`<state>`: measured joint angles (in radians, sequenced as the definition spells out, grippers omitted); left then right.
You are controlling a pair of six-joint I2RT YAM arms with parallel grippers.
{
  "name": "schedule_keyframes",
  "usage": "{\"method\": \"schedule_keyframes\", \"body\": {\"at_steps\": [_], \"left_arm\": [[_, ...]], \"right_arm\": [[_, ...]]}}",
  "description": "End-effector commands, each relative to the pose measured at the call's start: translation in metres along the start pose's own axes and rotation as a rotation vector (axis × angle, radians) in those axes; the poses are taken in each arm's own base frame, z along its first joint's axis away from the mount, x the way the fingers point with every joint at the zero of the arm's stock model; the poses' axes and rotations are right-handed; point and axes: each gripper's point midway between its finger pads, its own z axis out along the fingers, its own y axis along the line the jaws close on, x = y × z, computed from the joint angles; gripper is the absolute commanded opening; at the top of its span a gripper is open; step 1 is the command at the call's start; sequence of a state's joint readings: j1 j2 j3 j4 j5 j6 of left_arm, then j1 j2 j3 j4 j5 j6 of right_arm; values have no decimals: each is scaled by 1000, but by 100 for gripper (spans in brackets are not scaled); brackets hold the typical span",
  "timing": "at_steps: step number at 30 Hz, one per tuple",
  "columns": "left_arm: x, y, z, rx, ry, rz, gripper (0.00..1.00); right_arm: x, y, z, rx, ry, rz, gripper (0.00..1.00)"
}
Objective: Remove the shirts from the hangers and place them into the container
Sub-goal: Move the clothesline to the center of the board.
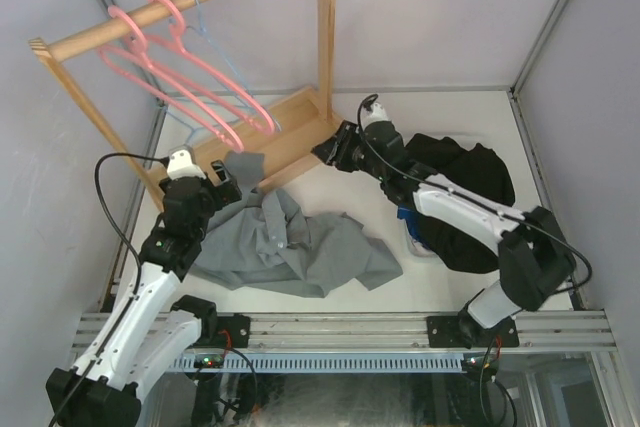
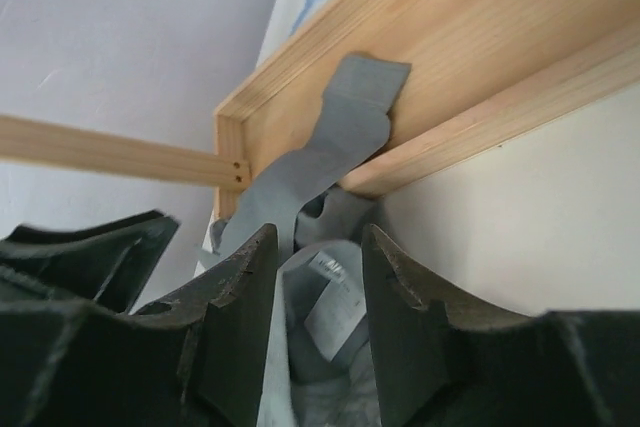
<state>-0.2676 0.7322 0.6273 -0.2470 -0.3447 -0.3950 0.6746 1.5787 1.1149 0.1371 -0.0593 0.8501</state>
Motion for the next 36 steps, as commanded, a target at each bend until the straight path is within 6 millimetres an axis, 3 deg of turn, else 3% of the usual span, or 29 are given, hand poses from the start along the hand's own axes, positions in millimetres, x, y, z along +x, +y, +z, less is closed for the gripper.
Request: {"method": "schedule_keyframes", "body": {"at_steps": [1, 7, 11, 16, 23, 26, 31, 36], "left_arm": [[14, 6, -5, -22, 30, -91, 99], [20, 15, -29, -55, 67, -178, 97], [14, 23, -48, -64, 23, -239, 97], [-9, 43, -80, -131, -24, -232, 98], [-46, 72, -126, -235, -134, -238, 100], [-57, 81, -140, -267, -169, -246, 100], [-66, 86, -150, -281, -191, -240, 100], [-65, 81, -149, -255, -183, -234, 100]], "right_arm": [[2, 13, -31, -46, -8, -135, 40], [12, -20, -48, 75, 59, -223, 46], [1, -41, -42, 169, 16, -279, 60], [-12, -64, -18, 303, 45, -389, 62], [-24, -62, 21, 273, 37, -463, 63], [-32, -77, 40, 353, 56, -466, 63], [-49, -91, 76, 445, 116, -511, 64], [-47, -103, 121, 387, 149, -547, 65]]}}
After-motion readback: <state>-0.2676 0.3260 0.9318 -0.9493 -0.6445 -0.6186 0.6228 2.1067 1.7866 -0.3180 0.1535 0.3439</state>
